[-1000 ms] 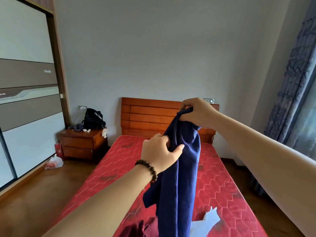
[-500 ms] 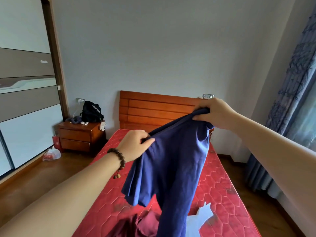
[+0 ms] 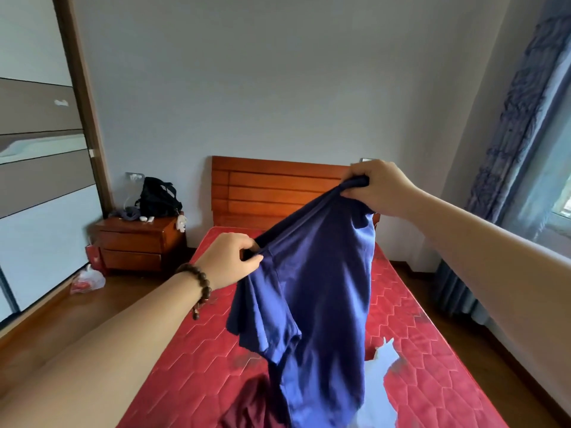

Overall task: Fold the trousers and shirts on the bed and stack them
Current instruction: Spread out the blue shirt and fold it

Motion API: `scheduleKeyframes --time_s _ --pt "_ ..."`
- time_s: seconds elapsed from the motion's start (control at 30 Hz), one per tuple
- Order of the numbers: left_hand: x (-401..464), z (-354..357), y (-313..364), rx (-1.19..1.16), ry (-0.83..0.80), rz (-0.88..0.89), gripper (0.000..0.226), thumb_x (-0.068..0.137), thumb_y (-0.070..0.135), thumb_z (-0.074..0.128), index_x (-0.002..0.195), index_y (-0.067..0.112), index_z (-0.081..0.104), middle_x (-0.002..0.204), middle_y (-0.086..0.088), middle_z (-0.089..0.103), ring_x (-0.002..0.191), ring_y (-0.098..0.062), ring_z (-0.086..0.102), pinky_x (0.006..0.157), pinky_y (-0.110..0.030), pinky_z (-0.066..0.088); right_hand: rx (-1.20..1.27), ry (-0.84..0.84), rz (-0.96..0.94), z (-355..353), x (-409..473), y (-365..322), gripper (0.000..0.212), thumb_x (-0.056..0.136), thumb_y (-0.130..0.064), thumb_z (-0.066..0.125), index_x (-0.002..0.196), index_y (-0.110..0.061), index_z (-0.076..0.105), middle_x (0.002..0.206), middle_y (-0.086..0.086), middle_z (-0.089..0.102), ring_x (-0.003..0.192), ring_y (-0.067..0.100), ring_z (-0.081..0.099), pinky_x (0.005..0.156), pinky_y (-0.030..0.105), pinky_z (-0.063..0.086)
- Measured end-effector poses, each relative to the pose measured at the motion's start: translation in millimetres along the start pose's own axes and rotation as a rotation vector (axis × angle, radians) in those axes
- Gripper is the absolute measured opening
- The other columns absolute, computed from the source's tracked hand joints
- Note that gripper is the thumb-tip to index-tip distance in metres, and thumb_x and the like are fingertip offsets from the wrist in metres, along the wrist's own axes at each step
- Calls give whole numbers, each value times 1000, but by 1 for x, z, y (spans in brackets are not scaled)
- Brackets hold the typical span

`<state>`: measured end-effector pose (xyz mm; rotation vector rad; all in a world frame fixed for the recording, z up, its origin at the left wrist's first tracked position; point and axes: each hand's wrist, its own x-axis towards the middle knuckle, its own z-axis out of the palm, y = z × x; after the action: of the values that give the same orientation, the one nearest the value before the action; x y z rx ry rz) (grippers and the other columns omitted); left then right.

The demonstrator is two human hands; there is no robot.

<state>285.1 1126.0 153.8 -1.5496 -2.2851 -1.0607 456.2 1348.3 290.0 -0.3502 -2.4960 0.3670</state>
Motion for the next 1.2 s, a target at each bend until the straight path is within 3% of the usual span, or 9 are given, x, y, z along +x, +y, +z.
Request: scheduleKeyframes --time_s 0.13,0.23,0.47,0.63,0.73,0.9,0.97,1.1,1.2 --pt "-50 -44 -55 10 -65 -5 8 82 19 72 79 13 75 75 7 68 73 -11 63 72 -29 49 -27 22 35 38 -10 -71 14 77 -11 68 77 -25 67 67 -3 62 60 11 55 47 5 37" --pt "-92 -76 -92 21 -88 -22 7 80 17 73 77 11 74 74 5 68 72 -12 62 72 -27 47 -53 42 49 59 -17 -121 11 77 -11 68 81 -21 69 66 -13 58 60 3 50 51 4 36" --pt "-186 -133 -145 66 -86 -124 14 78 19 76 73 7 72 71 -2 69 67 -18 62 66 -30 46 -61 35 103 84 -43 -199 11 78 -13 69 85 -22 70 78 -7 59 76 16 54 69 24 40" --pt "-232 -180 -158 92 36 -177 14 79 22 78 80 8 75 76 -1 72 68 -10 59 63 -18 36 -26 70 152 84 -73 -223 9 80 -14 69 86 -21 71 73 -9 59 70 15 55 68 32 50" --pt "-257 -210 -151 54 111 -217 9 78 20 79 78 12 75 74 1 71 70 -11 61 66 -24 40 40 82 186 88 -100 -233 8 79 -12 71 82 -19 70 67 -7 59 61 14 55 69 40 56" --pt "-317 -241 -127 -64 268 -283 9 75 18 81 76 18 72 70 10 66 68 0 58 63 -3 38 144 124 223 102 -162 -255 14 74 -13 77 85 -19 70 77 0 64 75 21 60 61 27 50" --pt "-345 -248 -117 -90 310 -308 12 75 18 80 78 19 69 72 7 65 70 -3 58 66 -10 41 139 90 229 108 -187 -263 13 74 -15 78 82 -20 69 76 2 63 72 19 57 60 25 46" --pt "-393 -262 -110 -167 279 -358 24 76 16 80 95 18 66 82 -2 68 78 -14 63 70 -24 49 209 10 277 114 -221 -284 14 76 -14 78 88 -12 72 83 10 66 75 21 59 68 41 57" --pt "-417 -270 -118 -149 254 -378 11 81 20 76 85 28 70 82 4 70 80 -10 65 79 -28 48 249 -31 298 120 -230 -299 16 77 -15 78 91 -10 71 84 11 66 72 20 59 65 39 58"
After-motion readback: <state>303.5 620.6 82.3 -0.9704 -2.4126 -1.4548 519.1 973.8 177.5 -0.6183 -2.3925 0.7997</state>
